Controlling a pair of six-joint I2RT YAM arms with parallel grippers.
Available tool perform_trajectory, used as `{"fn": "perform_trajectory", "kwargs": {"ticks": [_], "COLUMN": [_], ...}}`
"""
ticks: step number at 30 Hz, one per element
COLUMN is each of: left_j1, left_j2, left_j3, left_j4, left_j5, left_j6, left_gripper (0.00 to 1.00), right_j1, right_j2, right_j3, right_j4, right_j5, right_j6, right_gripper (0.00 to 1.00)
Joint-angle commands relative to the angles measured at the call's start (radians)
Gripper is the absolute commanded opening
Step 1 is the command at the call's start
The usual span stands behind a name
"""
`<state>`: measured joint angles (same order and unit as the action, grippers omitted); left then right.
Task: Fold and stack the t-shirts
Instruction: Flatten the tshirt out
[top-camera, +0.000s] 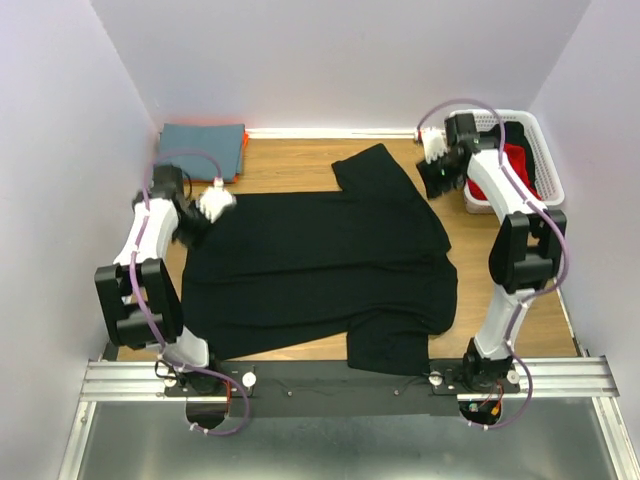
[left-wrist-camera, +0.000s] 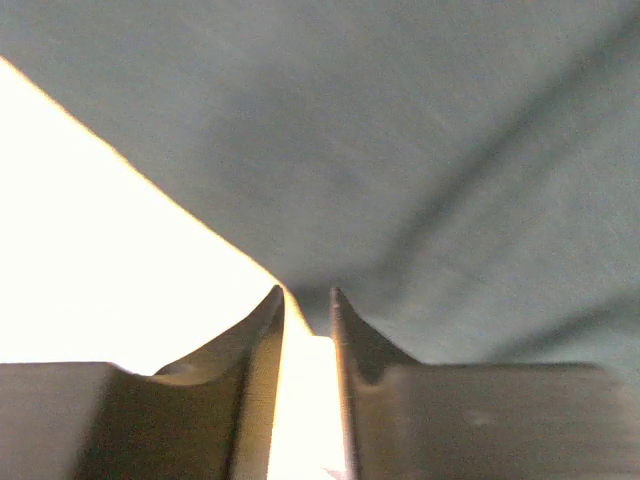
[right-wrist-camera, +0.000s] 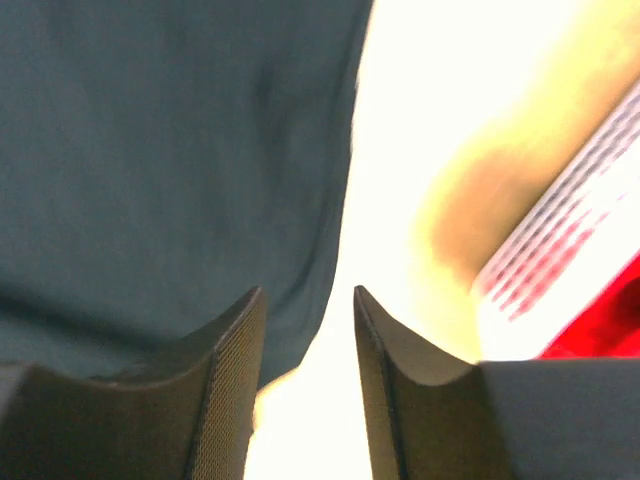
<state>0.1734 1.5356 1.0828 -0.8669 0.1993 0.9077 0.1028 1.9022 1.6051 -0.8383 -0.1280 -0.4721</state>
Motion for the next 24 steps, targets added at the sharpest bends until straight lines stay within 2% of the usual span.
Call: {"fn": "perform_trajectory", "kwargs": {"ticks": [1,4,10,16,24], "left_j1": [0.011,0.017,0.034,0.04,0.051], "left_j2": [0.049,0.138,0.343,0.477,0.586], "left_j3": [0.218,0.35,0.566,0.644,0.661], "left_j4": [0.022,0.072,0.14,0.184,0.238], "left_j5": [0.179,0.232,0.275,0.24,0.177], "left_j6": [-0.052,-0.125,-0.291,-0.357,-0.378], "left_gripper": [0.39,0.47,0.5,0.5,0.51], "right_j1": [-0.006,-0.006,-0.006,-0.006,-0.006], "right_j2": [0.124,0.242,0.486,0.612,0.647], "right_j3": [0.223,0.401,0.674,0.746,0.74], "right_j4": [-0.03,-0.033,-0.028,0.022,0.048], "right_j5": [-0.074,-0.103,-0.117,-0.087,-0.122], "right_j6": [0.105,0.167,0.227,0.243,0.253], "right_gripper": [0.51,0.53,0.54,0.56,0.61]}}
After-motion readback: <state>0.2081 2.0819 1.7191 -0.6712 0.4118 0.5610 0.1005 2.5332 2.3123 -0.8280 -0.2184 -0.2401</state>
